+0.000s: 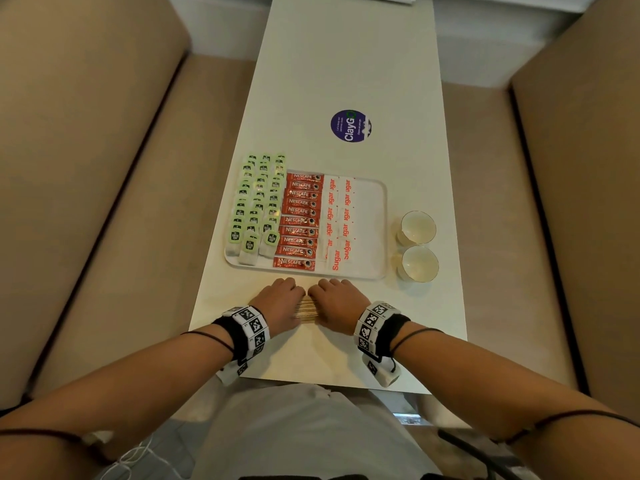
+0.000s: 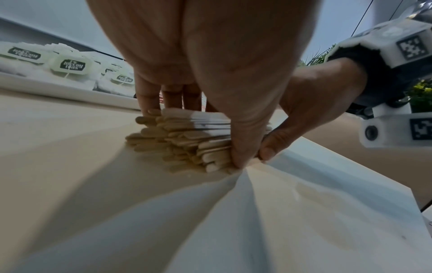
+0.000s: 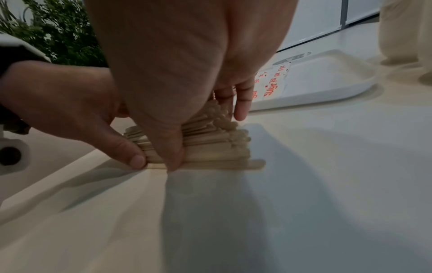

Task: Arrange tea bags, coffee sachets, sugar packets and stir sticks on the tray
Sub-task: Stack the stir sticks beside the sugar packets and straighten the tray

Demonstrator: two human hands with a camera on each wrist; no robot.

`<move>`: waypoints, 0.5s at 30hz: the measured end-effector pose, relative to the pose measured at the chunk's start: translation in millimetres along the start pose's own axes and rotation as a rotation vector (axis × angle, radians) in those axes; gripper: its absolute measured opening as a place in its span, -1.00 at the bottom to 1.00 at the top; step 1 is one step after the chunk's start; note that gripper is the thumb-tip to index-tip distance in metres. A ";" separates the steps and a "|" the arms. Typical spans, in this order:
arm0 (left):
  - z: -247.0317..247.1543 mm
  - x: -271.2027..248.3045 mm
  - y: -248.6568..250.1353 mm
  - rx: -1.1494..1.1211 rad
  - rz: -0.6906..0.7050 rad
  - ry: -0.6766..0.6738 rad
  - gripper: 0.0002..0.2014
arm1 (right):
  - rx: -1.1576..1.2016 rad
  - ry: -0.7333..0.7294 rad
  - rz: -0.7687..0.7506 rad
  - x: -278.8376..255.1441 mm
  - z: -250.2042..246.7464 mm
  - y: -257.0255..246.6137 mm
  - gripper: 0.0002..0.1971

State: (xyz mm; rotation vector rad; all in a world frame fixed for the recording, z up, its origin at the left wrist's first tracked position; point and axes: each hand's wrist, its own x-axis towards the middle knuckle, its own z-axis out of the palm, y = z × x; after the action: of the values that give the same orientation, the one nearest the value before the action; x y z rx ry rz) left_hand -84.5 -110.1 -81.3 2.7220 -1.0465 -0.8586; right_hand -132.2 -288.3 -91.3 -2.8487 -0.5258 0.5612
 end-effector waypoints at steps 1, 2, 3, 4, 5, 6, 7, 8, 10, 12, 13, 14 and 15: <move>-0.8 0.3 -0.1 -0.008 -0.004 0.001 -0.59 | 0.000 -0.001 -0.007 0.7 -0.7 0.3 -0.65; -1.6 0.6 -0.2 -0.022 -0.009 0.004 -0.62 | 0.000 -0.002 -0.014 1.2 -1.6 0.4 -0.67; -2.3 0.8 -0.5 -0.036 -0.012 0.007 -0.64 | -0.001 -0.001 -0.020 1.8 -2.4 0.7 -0.68; -2.9 0.9 -0.6 -0.047 -0.013 0.007 -0.66 | 0.000 0.002 -0.027 2.1 -3.5 1.0 -0.69; -3.6 0.9 -0.6 -0.052 -0.013 0.005 -0.67 | 0.003 0.005 -0.031 2.4 -4.9 1.4 -0.69; -4.6 0.8 -0.2 -0.052 -0.012 0.004 -0.67 | 0.006 0.008 -0.034 2.8 -6.2 1.9 -0.69; -5.4 0.8 0.0 -0.053 -0.010 0.006 -0.66 | 0.008 0.010 -0.037 3.2 -7.4 2.4 -0.69; -6.3 0.8 0.4 -0.055 -0.007 0.011 -0.64 | 0.006 0.011 -0.041 3.6 -8.6 2.5 -0.69; -7.3 1.1 1.1 -0.063 -0.005 0.024 -0.60 | -0.009 0.014 -0.051 4.0 -10.4 2.2 -0.72; -8.0 1.4 1.3 -0.068 -0.006 0.029 -0.60 | -0.012 0.019 -0.058 3.9 -11.0 1.9 -0.74; -8.1 1.5 0.9 -0.066 -0.003 0.029 -0.61 | -0.009 0.023 -0.059 3.8 -11.1 1.7 -0.74; -8.0 1.6 0.3 -0.061 0.000 0.027 -0.62 | -0.003 0.023 -0.058 3.7 -10.9 1.8 -0.74; -7.8 1.5 -0.2 -0.059 0.003 0.026 -0.63 | 0.004 0.021 -0.056 3.6 -10.6 2.2 -0.74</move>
State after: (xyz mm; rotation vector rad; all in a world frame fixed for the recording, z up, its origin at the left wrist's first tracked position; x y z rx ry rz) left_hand -79.3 -111.7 -75.5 2.6748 -1.0040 -0.8379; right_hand -124.2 -290.2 -83.4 -2.8228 -0.5975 0.5219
